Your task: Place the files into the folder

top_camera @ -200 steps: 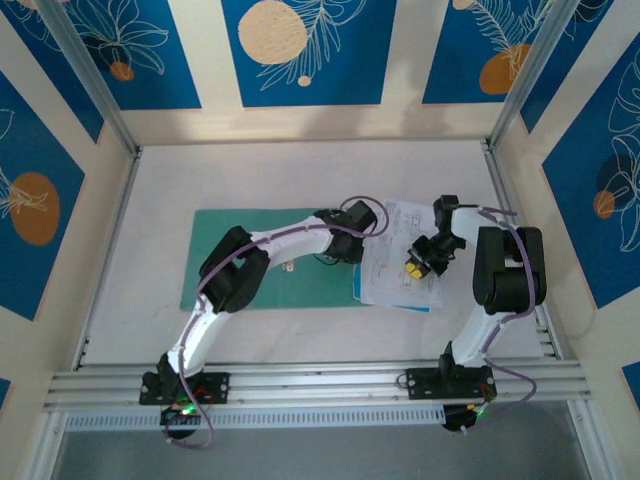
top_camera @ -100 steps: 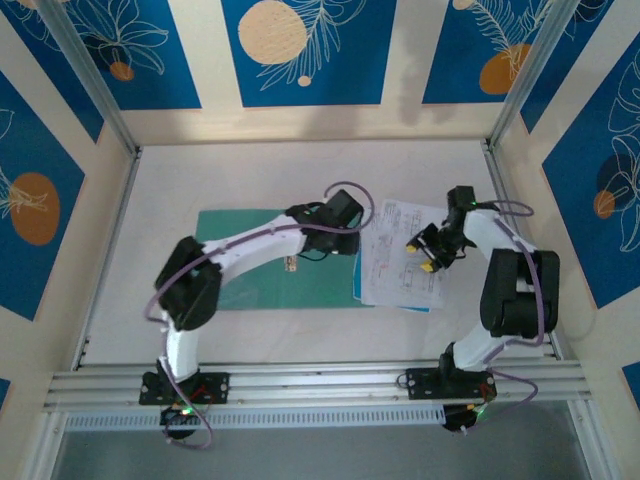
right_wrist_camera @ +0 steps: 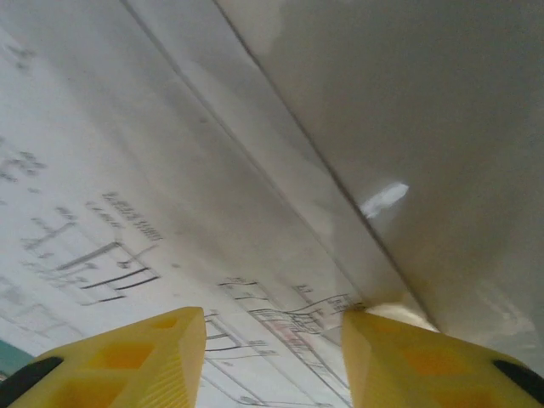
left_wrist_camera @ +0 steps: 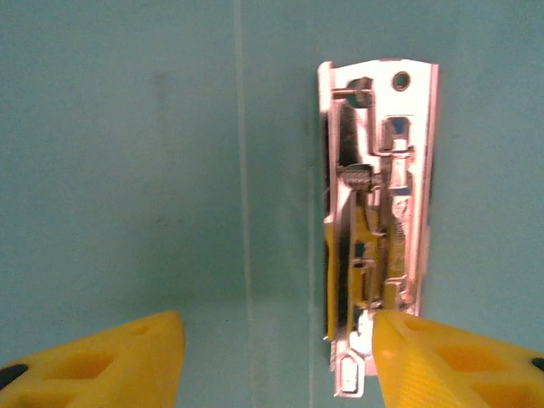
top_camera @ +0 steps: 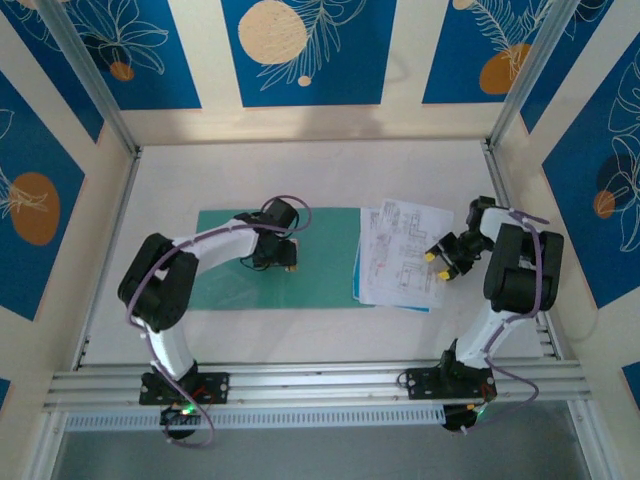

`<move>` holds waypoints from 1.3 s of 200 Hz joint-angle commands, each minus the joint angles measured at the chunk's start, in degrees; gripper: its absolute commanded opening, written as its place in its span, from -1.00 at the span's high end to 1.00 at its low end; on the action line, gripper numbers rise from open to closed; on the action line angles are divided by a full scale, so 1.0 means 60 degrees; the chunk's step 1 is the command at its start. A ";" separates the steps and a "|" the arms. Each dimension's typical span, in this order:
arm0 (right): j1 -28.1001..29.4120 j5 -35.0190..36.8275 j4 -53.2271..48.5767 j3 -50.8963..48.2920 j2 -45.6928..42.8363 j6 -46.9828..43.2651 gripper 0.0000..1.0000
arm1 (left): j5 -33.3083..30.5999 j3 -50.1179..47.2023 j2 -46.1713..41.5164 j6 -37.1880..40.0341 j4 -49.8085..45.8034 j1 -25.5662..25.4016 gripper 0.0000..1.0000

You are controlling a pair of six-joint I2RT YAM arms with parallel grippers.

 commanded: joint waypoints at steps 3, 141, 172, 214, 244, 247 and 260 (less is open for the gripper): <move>0.0488 0.0309 -0.0415 0.0304 0.0226 0.0221 0.07 | 0.0712 -0.0003 0.0655 0.0230 0.0711 -0.0076 -0.14; 0.1484 0.0935 -0.0630 0.0520 -0.0144 0.0159 0.11 | 0.0222 0.1107 0.0194 -0.0659 0.1427 -0.1571 -0.16; 0.1545 0.1119 -0.0761 0.0798 -0.0866 0.0039 0.07 | 0.1033 0.2239 0.0399 -0.0274 0.1539 -0.1775 -0.16; 0.1354 0.0769 -0.0751 0.1125 -0.0794 0.0038 0.05 | 0.3138 0.4384 0.2400 0.1000 0.1629 -0.2010 -0.08; 0.1338 0.0448 -0.0641 0.1240 -0.0212 0.0087 0.07 | 0.3237 0.5490 0.3385 0.1467 0.1049 -0.2010 -0.05; 0.1341 0.0433 -0.0628 0.1256 -0.0161 0.0088 0.08 | 0.3261 0.5549 0.3463 0.1495 0.1035 -0.2010 -0.06; 0.1370 0.0376 -0.0536 0.1243 0.0036 0.0124 0.12 | 0.3275 0.5682 0.3663 0.1587 0.1011 -0.2010 -0.05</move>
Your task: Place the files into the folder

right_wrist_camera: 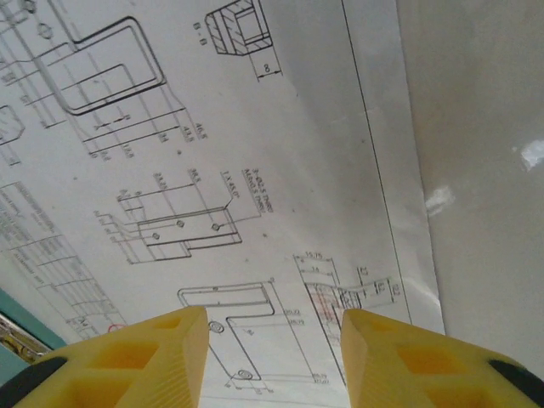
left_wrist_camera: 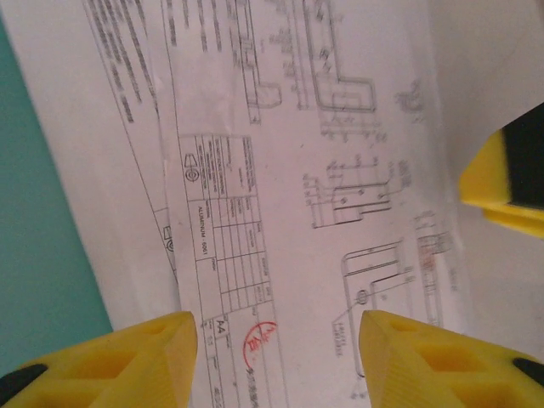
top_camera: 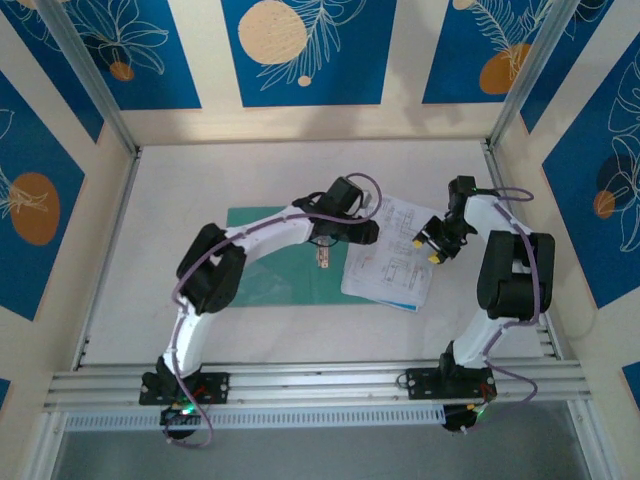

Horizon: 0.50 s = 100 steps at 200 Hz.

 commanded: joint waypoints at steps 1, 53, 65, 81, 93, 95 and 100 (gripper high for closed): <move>-0.0001 -0.0394 -0.0069 0.0119 0.0456 0.0001 0.12 | 0.0457 0.0467 0.0427 0.0612 -0.0617 -0.0032 -0.05; 0.0048 -0.0053 -0.0159 0.0034 0.0949 0.0119 0.26 | 0.0569 0.0411 0.0741 0.0569 -0.0378 -0.0090 -0.07; 0.0034 0.0051 -0.0201 0.0003 0.1018 0.0116 0.26 | 0.0514 0.0432 0.0849 0.0569 -0.0455 -0.0091 -0.07; 0.0034 0.0071 -0.0205 -0.0035 0.1089 0.0105 0.26 | 0.0455 0.0328 0.0965 0.0591 -0.0450 -0.0113 -0.08; 0.0034 0.0080 -0.0218 -0.0041 0.1141 0.0092 0.26 | 0.0457 0.0282 0.1018 0.0584 -0.0448 -0.0133 -0.09; 0.0034 0.0095 -0.0217 -0.0041 0.1147 0.0090 0.26 | 0.0445 0.0272 0.1029 0.0584 -0.0441 -0.0134 -0.09; 0.0034 0.0110 -0.0236 -0.0041 0.1172 0.0091 0.26 | 0.0441 0.0255 0.1033 0.0595 -0.0437 -0.0146 -0.09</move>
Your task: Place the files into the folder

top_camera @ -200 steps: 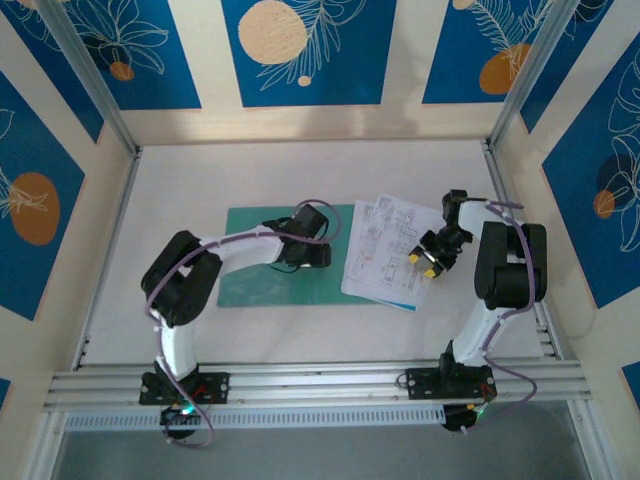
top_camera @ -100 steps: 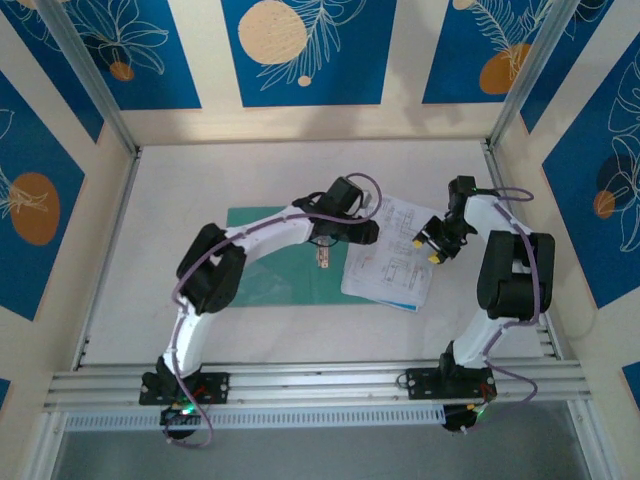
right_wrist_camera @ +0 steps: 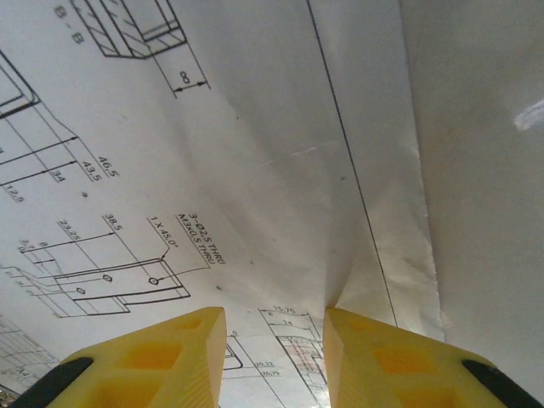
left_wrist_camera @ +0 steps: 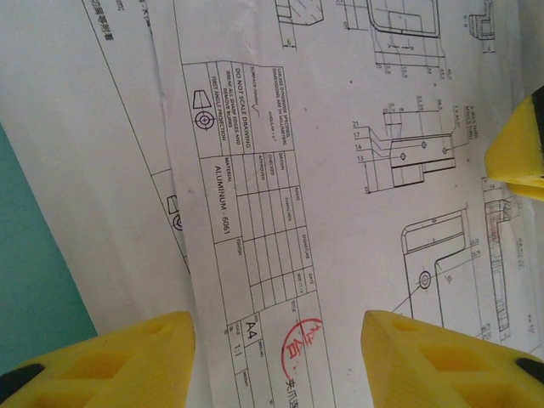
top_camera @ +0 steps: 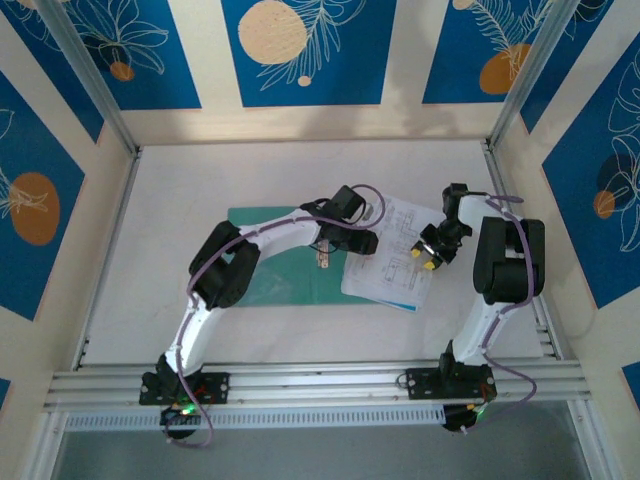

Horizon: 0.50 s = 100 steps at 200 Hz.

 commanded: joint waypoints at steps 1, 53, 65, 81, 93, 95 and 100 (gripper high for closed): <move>0.0019 0.0099 -0.0282 -0.0041 0.0166 0.0047 0.26 | 0.0131 0.0125 0.0315 0.0174 -0.0169 -0.0126 -0.09; 0.0090 0.0193 -0.0303 -0.0052 0.0366 0.0069 0.27 | 0.0065 -0.0019 0.0345 0.0163 -0.0084 -0.0245 -0.12; 0.0113 0.0197 -0.0306 -0.0057 0.0388 0.0074 0.28 | 0.0130 -0.0081 0.0327 0.0132 -0.0016 -0.0270 -0.12; 0.0150 0.0208 -0.0281 -0.0070 0.0409 0.0086 0.28 | 0.0146 -0.0140 0.0265 0.0118 0.0083 -0.0343 -0.12; 0.0151 0.0195 -0.0277 -0.0085 0.0418 0.0076 0.27 | 0.0148 -0.0223 0.0195 0.0079 0.0210 -0.0387 -0.11; 0.0147 0.0198 -0.0268 -0.0085 0.0425 0.0083 0.27 | 0.0146 -0.0228 0.0176 0.0060 0.0240 -0.0390 -0.11; 0.0151 0.0193 -0.0265 -0.0085 0.0432 0.0083 0.27 | 0.0125 -0.0268 0.0131 0.0045 0.0295 -0.0405 -0.10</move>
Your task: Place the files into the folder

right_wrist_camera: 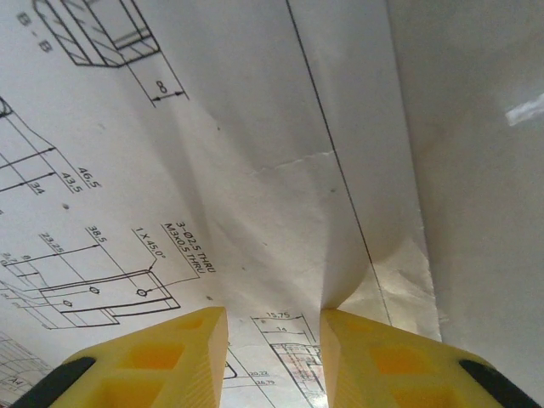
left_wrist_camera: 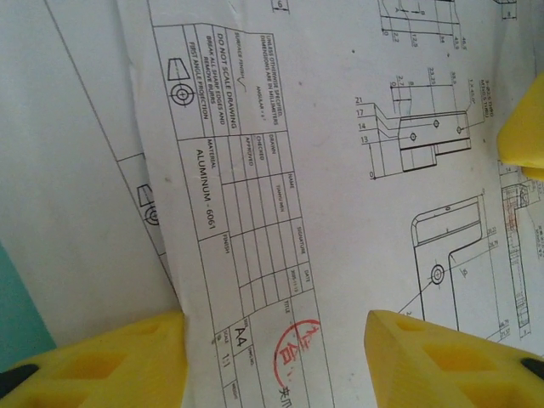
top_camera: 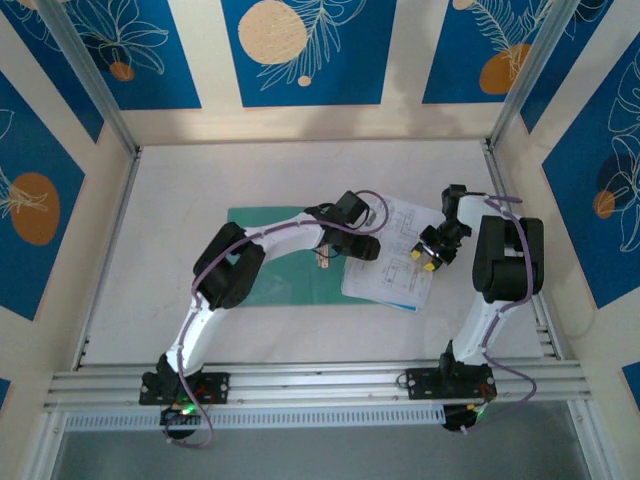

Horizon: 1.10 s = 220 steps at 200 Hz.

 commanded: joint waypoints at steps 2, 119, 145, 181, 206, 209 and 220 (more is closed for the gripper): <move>0.0078 0.0088 -0.0217 -0.0093 0.0312 0.0085 0.28 | 0.0115 -0.0247 -0.0077 0.0037 0.0272 -0.0194 -0.09; 0.0107 0.0031 -0.0152 -0.0158 0.0263 0.0090 0.27 | 0.0098 -0.1098 -0.0736 -0.0544 0.1318 -0.0224 0.47; 0.0107 -0.0087 -0.0056 -0.0174 0.0248 0.0047 0.27 | 0.0036 -0.1340 -0.0885 -0.0676 0.1530 -0.0227 0.76; 0.0164 -0.0638 0.0451 -0.0276 -0.0413 -0.0174 -0.04 | -0.0210 -0.1549 -0.1225 -0.0959 0.1653 -0.0231 1.00; 0.0631 -0.0263 0.0373 -0.0020 -0.1510 -0.0489 -0.33 | -0.0595 -0.1959 -0.1862 -0.1289 0.1682 -0.0216 1.00; 0.0722 -0.0132 0.0326 0.0064 -0.1633 -0.0521 -0.36 | -0.0629 -0.2040 -0.1965 -0.1333 0.1697 -0.0223 1.00; 0.0947 0.0207 0.0055 0.0282 -0.2016 -0.0594 -0.41 | -0.0773 -0.2387 -0.2382 -0.1498 0.1769 -0.0196 1.00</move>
